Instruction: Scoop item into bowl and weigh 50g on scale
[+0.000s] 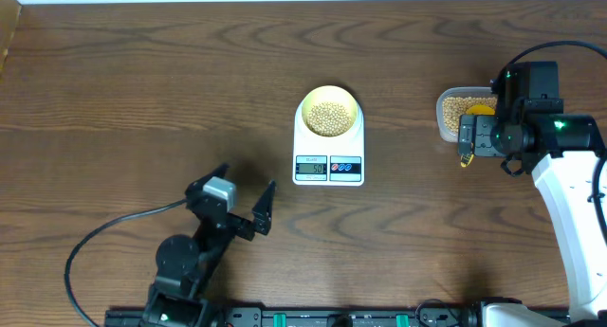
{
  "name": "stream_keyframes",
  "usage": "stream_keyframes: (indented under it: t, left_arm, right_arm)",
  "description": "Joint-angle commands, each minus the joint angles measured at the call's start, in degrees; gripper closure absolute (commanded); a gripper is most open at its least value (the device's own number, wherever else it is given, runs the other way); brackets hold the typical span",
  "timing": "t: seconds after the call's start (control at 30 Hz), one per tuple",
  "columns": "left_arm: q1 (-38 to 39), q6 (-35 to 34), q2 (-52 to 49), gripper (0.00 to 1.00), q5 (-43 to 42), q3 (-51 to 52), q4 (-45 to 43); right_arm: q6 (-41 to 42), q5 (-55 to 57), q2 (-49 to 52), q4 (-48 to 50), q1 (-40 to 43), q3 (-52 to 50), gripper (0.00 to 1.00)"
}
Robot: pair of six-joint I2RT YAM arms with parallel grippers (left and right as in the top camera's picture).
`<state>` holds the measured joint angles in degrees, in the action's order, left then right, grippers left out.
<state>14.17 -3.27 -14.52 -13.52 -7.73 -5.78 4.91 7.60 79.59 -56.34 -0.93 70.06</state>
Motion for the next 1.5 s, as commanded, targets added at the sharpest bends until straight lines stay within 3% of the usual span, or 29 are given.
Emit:
stream_keyframes:
  t: [0.0, 0.43, 0.93, 1.27, 1.47]
  left_arm:
    - [-2.1, -1.7, 3.8, 0.02, 1.2, 2.3, -1.0]
    - [-9.4, -9.7, 14.2, 0.02, 1.2, 7.2, -1.0]
    - [-9.5, -14.5, 14.5, 0.02, 7.2, 7.5, 4.9]
    - [-9.5, -13.9, 14.5, 0.02, 8.3, 7.5, 9.6]
    - [-9.5, -8.8, 14.5, 0.02, 7.8, 7.5, 9.6]
  right_arm:
    - [-0.9, 1.0, -0.6, -0.1, -0.3, 0.5, 0.01]
    - [-0.9, 1.0, -0.6, -0.1, -0.2, 0.5, 0.01]
    - [-0.9, 1.1, -0.6, -0.1, -0.2, 0.5, 0.01]
    - [-0.9, 1.1, -0.6, -0.1, -0.2, 0.5, 0.01]
    - [-0.9, 1.1, -0.6, -0.1, -0.2, 0.5, 0.01]
